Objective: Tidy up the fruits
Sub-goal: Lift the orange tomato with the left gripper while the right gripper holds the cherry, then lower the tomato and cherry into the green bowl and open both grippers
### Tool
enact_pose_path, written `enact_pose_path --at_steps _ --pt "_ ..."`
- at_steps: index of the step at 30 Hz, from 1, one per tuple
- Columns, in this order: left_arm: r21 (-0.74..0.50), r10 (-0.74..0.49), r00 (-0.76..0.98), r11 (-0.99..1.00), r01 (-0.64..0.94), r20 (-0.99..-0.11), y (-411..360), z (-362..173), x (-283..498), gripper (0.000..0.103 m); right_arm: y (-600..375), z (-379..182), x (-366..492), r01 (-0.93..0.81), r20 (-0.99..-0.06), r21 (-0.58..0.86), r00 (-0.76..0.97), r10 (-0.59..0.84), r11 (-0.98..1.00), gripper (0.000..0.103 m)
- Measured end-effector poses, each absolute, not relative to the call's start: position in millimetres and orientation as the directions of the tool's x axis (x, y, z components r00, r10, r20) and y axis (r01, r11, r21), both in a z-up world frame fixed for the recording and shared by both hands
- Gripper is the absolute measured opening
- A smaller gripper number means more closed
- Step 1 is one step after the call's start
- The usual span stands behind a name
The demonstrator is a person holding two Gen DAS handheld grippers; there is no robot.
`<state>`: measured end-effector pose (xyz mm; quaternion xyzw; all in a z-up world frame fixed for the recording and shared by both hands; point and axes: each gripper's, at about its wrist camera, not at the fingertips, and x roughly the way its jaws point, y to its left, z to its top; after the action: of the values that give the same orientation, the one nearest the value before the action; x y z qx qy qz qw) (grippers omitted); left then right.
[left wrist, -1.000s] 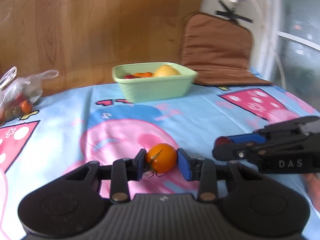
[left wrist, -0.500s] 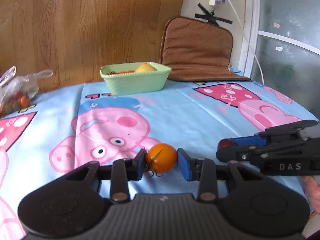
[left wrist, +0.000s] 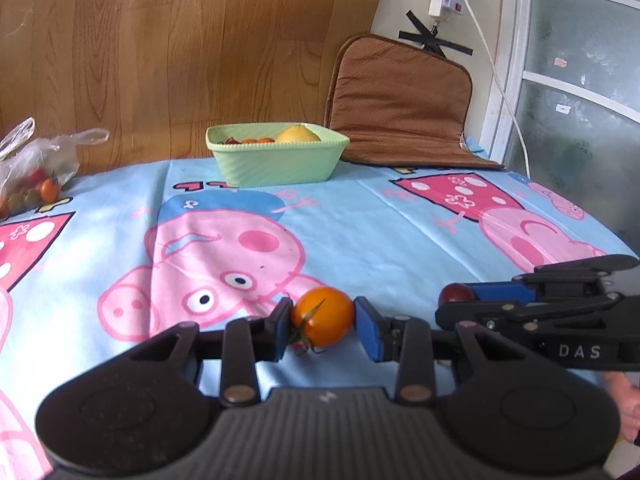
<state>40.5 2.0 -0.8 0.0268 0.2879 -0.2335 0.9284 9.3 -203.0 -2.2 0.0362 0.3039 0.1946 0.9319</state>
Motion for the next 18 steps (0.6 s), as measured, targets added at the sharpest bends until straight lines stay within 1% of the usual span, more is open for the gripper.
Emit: enact_pose_path --at_steps 7,13,16,18 --pt "-0.155 -0.444 0.720 0.888 0.432 -0.534 14 10 56 0.033 -210 6 20 -0.320 -0.534 0.234 0.747 0.396 0.918 0.027" --pt "-0.140 -0.434 0.765 0.896 0.421 -0.476 15 48 99 0.034 -213 26 57 -0.322 -0.494 0.229 0.775 0.395 0.919 0.027" --pt "-0.107 -0.415 0.795 0.905 0.412 -0.442 9 66 131 0.033 -214 37 86 -0.316 -0.464 0.220 0.798 0.384 0.923 0.027" --pt "-0.101 -0.409 0.801 0.907 0.408 -0.437 4 74 156 0.034 -215 45 109 -0.316 -0.443 0.224 0.809 0.385 0.922 0.027"
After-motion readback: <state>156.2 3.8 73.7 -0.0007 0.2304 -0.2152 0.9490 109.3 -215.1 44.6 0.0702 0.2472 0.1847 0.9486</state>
